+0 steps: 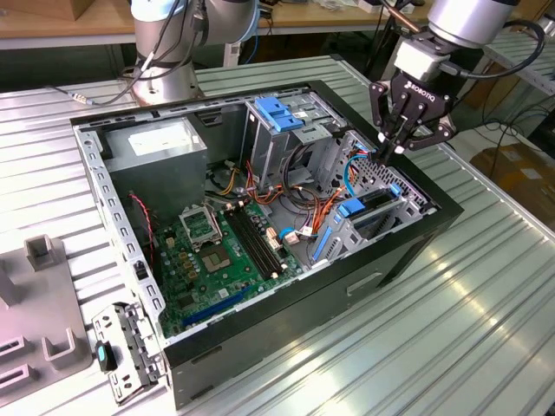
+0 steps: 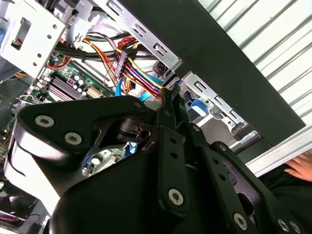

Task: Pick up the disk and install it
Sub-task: 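Insert the first disk wire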

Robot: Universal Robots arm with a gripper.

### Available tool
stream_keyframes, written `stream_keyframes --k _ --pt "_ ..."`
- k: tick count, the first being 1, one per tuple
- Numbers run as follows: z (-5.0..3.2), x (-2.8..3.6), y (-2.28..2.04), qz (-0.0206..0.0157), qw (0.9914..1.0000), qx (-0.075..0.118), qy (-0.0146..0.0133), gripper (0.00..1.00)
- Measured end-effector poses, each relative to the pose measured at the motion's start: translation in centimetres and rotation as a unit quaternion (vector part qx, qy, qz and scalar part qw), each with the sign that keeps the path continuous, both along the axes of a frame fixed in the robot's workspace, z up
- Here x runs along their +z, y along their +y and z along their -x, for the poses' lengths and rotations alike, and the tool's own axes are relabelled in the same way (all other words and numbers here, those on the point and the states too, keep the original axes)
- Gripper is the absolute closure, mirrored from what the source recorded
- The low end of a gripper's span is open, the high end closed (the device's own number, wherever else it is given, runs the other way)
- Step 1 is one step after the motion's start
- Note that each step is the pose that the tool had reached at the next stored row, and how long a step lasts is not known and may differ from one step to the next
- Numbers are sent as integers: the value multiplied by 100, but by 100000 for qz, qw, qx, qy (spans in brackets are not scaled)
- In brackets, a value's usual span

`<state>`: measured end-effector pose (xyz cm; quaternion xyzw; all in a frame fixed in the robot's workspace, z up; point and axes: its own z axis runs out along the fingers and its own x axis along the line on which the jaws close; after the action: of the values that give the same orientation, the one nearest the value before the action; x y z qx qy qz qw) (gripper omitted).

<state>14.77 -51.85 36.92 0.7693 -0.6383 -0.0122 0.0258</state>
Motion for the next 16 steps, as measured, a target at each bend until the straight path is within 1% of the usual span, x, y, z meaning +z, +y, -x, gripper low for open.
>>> stream_keyframes --k 1,2,6,14,16 --pt "5 0 0 3 99998 -581 2 83" --pt "8 0 0 -1 99997 -727 2 83" --pt "16 0 -9 1 99997 -743 3 83" --pt "29 0 -72 -1 99997 -744 3 83" --pt "29 0 -94 -2 99997 -744 2 83"
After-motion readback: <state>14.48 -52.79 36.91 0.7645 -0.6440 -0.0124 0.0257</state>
